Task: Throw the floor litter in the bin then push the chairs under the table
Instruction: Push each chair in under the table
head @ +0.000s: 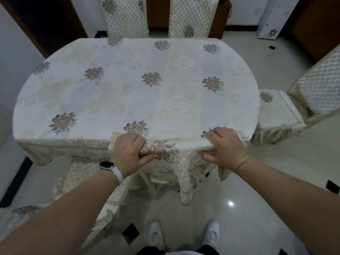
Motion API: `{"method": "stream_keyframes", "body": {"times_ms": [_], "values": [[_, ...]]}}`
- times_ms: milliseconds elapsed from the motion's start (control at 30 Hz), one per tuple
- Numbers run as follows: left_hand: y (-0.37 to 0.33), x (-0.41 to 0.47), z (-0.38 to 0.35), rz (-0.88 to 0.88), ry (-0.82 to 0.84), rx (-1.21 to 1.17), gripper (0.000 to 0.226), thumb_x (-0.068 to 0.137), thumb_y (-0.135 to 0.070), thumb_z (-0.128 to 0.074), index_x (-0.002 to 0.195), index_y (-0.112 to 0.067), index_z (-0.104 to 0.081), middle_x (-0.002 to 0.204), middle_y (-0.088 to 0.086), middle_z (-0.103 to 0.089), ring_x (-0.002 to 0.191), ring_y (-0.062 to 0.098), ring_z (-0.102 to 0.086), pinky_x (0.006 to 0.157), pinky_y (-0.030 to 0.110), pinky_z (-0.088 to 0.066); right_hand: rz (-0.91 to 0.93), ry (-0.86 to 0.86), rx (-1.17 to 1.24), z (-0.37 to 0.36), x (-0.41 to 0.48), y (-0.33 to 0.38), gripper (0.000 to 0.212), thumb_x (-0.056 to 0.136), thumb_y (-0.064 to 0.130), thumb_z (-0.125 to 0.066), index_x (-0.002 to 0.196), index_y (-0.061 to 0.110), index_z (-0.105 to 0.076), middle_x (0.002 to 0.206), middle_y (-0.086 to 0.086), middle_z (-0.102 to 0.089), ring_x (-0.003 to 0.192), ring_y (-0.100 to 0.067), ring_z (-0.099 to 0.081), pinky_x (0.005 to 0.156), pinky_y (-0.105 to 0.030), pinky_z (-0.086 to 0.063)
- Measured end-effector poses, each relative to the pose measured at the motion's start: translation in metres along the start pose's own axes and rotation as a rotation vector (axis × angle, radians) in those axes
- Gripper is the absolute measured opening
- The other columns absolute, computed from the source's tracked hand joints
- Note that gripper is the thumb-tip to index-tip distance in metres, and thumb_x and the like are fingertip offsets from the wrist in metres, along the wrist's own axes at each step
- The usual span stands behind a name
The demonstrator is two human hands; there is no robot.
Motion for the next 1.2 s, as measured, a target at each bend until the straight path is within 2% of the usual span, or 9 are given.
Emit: {"method": "stream_keyframes", "body": {"times_ms": [200, 400, 600, 700, 867, 1033, 1200], "values": [[0.002, -0.003, -0.002, -0.023, -0.029, 0.018, 0.061, 0.089, -0.074, -0.038, 0.094, -0.014, -0.051, 0.081, 0.008, -0.059, 0.075, 0.027, -0.055, 0.075, 0.039, -0.038, -0.010, -0.020, 0.018, -0.003, 0.000, -0.003, 0.047, 0.073, 0.054, -0.061, 0.081, 0.008, -0.066, 0.072, -0.008, -0.056, 0.061, -0.030, -0.052, 0.059, -0.036, -0.042], [0.033, 0.000, -0.003, -0.034, 0.056, -0.009, 0.063, 0.088, -0.076, -0.037, 0.099, -0.015, -0.050, 0.087, 0.012, -0.062, 0.079, 0.031, -0.058, 0.078, 0.043, -0.043, -0.051, -0.072, 0.032, -0.005, 0.007, 0.024, 0.045, 0.076, 0.054, -0.061, 0.077, 0.009, -0.062, 0.068, -0.006, -0.052, 0.059, -0.028, -0.049, 0.057, -0.037, -0.042], [0.051, -0.021, -0.003, 0.031, 0.065, -0.017, 0.066, 0.088, -0.076, -0.033, 0.100, -0.015, -0.053, 0.091, 0.011, -0.062, 0.083, 0.030, -0.055, 0.081, 0.039, -0.032, -0.044, -0.108, -0.005, -0.019, -0.001, 0.046, 0.042, 0.075, 0.052, -0.065, 0.075, 0.010, -0.061, 0.068, -0.007, -0.052, 0.059, -0.028, -0.050, 0.057, -0.034, -0.037], [0.042, -0.022, -0.012, 0.055, 0.053, -0.033, 0.065, 0.087, -0.077, -0.035, 0.100, -0.016, -0.054, 0.091, 0.009, -0.062, 0.087, 0.026, -0.052, 0.082, 0.039, -0.031, -0.049, -0.050, -0.003, -0.025, -0.005, 0.032, 0.041, 0.075, 0.051, -0.063, 0.076, 0.009, -0.065, 0.071, -0.008, -0.054, 0.063, -0.029, -0.052, 0.059, -0.038, -0.042], [0.017, -0.019, -0.041, 0.045, 0.078, -0.049, 0.063, 0.087, -0.076, -0.036, 0.095, -0.017, -0.058, 0.089, 0.005, -0.060, 0.083, 0.026, -0.051, 0.082, 0.039, -0.031, -0.096, 0.113, 0.015, -0.037, -0.019, -0.005, 0.041, 0.071, 0.050, -0.061, 0.093, 0.016, -0.065, 0.086, -0.008, -0.060, 0.078, -0.031, -0.059, 0.075, -0.040, -0.041], [0.009, -0.024, -0.063, 0.032, 0.072, -0.081, 0.057, 0.088, -0.075, -0.035, 0.099, -0.022, -0.051, 0.090, 0.006, -0.061, 0.087, 0.024, -0.045, 0.084, 0.039, -0.031, -0.178, 0.202, 0.056, -0.056, -0.037, -0.017, 0.042, 0.066, 0.047, -0.062, 0.085, 0.010, -0.065, 0.085, -0.007, -0.058, 0.077, -0.032, -0.058, 0.075, -0.044, -0.044], [0.021, -0.017, -0.071, 0.001, 0.101, -0.080, 0.056, 0.086, -0.074, -0.038, 0.101, -0.022, -0.050, 0.090, 0.007, -0.061, 0.085, 0.025, -0.046, 0.085, 0.040, -0.032, -0.218, 0.217, 0.055, -0.063, -0.033, -0.018, 0.045, 0.067, 0.050, -0.060, 0.087, 0.010, -0.066, 0.087, -0.008, -0.059, 0.079, -0.033, -0.058, 0.079, -0.046, -0.044]]}}
Point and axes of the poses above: each hand's wrist, its own x-axis towards the middle knuckle, its own z-axis out of the back of the hand, y = z × x, the point moved 9 cm from there along x, towards the middle knuckle
